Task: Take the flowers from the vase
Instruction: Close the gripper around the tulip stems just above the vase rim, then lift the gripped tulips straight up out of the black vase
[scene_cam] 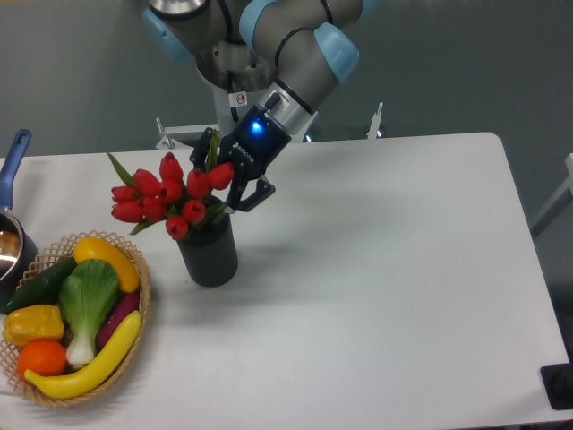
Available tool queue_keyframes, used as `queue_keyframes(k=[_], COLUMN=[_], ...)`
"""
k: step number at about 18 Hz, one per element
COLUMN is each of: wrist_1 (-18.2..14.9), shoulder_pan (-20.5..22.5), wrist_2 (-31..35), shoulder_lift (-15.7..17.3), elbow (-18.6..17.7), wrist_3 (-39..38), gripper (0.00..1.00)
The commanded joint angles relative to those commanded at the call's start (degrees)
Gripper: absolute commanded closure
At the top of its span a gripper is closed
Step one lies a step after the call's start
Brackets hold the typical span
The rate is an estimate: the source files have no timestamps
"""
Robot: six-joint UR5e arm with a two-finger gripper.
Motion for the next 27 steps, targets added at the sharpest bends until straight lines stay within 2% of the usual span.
queue_keyframes(k=[3,9,12,17,27], wrist_1=[-0.09,-0.35,-0.53,-0.61,-1.58], shoulder_pan=[0.09,0.7,0.88,0.97,1.05], wrist_2=[0.18,-0.08,-0.43,-0.87,-4.48], shoulder_lift=[1.93,3.69,5.01,5.36,7.56], elbow=[-0.26,0.52,2.45,5.71,9.49], wrist_3=[-0.09,-2.36,-6.66,-12.47,-22.84], gripper=[1.0,1.0,1.0,1.0,1.0])
